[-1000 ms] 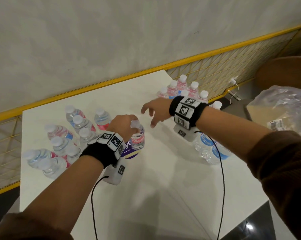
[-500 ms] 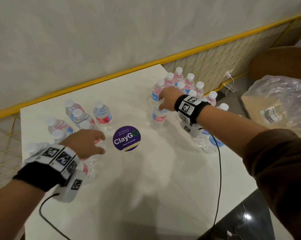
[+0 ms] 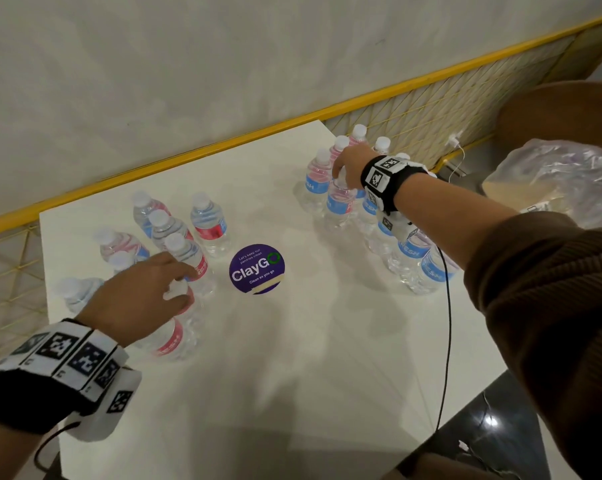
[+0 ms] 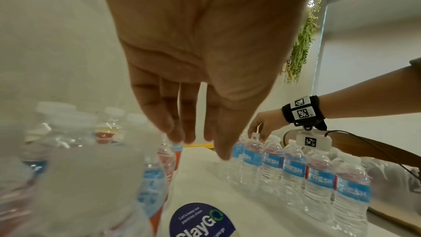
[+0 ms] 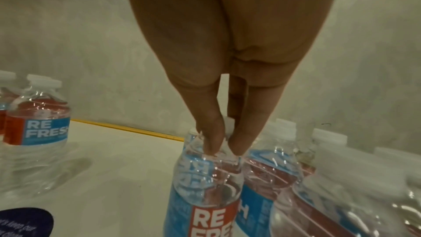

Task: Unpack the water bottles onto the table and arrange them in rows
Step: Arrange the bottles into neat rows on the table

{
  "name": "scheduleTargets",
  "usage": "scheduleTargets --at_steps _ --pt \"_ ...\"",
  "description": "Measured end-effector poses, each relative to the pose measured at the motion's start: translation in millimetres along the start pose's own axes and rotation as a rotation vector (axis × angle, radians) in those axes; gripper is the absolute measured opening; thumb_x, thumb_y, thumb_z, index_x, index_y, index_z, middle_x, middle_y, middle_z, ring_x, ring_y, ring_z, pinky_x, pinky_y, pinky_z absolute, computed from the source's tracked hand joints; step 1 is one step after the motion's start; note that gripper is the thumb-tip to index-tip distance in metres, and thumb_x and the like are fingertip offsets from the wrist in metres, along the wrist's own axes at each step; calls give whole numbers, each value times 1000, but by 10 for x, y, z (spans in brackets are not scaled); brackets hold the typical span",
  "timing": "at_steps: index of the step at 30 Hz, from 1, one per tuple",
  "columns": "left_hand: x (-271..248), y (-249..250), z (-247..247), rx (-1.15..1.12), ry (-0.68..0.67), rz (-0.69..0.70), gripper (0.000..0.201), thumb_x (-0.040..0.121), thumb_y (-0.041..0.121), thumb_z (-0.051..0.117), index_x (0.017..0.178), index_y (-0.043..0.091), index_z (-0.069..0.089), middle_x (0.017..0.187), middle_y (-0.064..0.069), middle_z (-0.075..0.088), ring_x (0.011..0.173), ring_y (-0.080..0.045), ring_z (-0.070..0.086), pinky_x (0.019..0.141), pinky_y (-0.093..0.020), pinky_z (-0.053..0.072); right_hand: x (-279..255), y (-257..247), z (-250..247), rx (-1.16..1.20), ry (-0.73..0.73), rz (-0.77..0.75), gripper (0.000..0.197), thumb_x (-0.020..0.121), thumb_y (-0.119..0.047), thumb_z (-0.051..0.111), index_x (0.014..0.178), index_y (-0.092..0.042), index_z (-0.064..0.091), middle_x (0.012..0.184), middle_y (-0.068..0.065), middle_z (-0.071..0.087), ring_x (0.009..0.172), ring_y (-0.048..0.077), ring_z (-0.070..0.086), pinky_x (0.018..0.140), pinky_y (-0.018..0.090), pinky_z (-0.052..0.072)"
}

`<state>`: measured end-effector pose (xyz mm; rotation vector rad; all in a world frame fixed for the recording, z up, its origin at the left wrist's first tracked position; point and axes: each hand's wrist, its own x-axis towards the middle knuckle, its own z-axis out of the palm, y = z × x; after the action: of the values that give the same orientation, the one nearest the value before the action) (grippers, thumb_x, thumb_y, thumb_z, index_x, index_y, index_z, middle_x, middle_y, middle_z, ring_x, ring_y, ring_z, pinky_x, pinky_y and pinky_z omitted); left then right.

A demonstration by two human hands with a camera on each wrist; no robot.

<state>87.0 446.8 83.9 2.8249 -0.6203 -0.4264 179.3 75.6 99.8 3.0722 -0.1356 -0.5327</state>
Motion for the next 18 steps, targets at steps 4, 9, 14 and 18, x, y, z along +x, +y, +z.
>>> scheduleTargets --at_steps 4,9,14,18 --pt "-47 -102 -29 25 134 -30 42 77 23 76 117 22 65 102 1 51 92 -23 57 79 -37 50 51 3 32 -41 37 -8 38 93 -5 50 129 -15 58 135 9 51 122 29 49 99 29 39" --pt "-141 -182 -7 13 112 -94 48 76 29 77 121 23 62 111 -4 51 93 -24 58 83 -35 48 21 -69 45 -82 34 22 36 95 -12 49 129 -14 56 136 9 49 125 30 46 103 34 38" --pt "-254 -261 79 -97 99 -166 61 71 38 79 125 25 54 115 -2 50 90 -21 57 81 -37 51 -138 -486 127 110 244 -12 53 84 -14 57 135 -19 43 131 14 40 121 35 41 94 42 42" --pt "-318 -272 212 -204 122 -218 65 68 34 82 120 26 45 114 -1 48 89 -18 55 80 -36 49 -440 -1282 240 494 146 -302 54 83 -23 67 132 -17 47 123 13 49 108 27 54 87 28 42"
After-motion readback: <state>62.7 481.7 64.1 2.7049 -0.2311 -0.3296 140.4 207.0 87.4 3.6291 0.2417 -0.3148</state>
